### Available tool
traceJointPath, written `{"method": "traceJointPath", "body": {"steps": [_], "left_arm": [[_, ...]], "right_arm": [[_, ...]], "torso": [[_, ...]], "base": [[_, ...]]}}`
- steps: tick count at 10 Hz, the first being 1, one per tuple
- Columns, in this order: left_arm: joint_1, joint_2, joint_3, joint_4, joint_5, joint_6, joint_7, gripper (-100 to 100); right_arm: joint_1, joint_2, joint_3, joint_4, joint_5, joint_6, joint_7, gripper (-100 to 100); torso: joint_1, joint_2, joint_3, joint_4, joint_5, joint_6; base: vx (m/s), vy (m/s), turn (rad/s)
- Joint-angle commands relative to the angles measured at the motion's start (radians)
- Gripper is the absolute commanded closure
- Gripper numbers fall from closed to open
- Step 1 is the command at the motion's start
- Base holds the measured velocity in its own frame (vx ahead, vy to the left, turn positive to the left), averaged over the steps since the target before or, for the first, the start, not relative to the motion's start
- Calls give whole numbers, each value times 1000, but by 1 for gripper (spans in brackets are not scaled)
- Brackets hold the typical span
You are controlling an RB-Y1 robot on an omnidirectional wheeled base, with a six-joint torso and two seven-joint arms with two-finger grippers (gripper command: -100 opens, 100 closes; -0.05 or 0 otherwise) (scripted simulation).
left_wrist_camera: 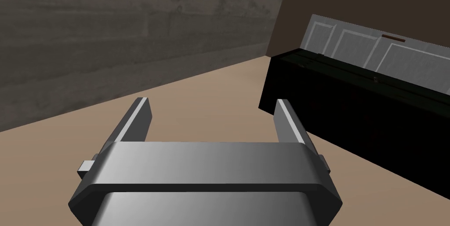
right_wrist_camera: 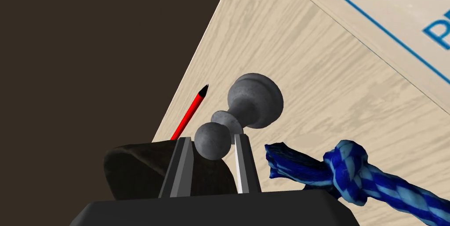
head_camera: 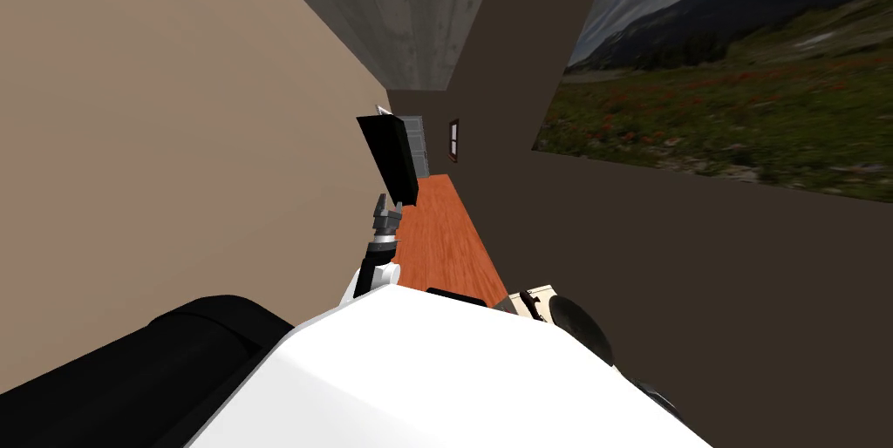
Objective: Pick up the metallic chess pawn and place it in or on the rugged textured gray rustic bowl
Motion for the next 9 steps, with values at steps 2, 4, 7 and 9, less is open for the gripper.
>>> {"method": "traceJointPath", "body": {"steps": [2, 4, 7, 9], "left_arm": [[0, 0, 0, 0, 0, 0, 0, 0], [0, 0, 0, 0, 0, 0, 0, 0], [0, 0, 0, 0, 0, 0, 0, 0], [0, 0, 0, 0, 0, 0, 0, 0]], "right_arm": [[3, -28, -15, -3, -12, -8, 4, 100], [7, -49, -24, -1, -23, -17, 8, 100], [29, -129, -48, 18, -66, -63, 25, 100], [50, -192, -64, 37, -102, -104, 39, 100]], "torso": [[-1, 0, 0, 0, 0, 0], [7, 3, 2, 1, 1, 1], [11, 4, 2, 0, 3, 2], [11, 3, 1, 0, 3, 2]], "base": [[-14, 57, -35], [-39, 138, -64], [-21, 168, -136], [2, 169, -145]]}}
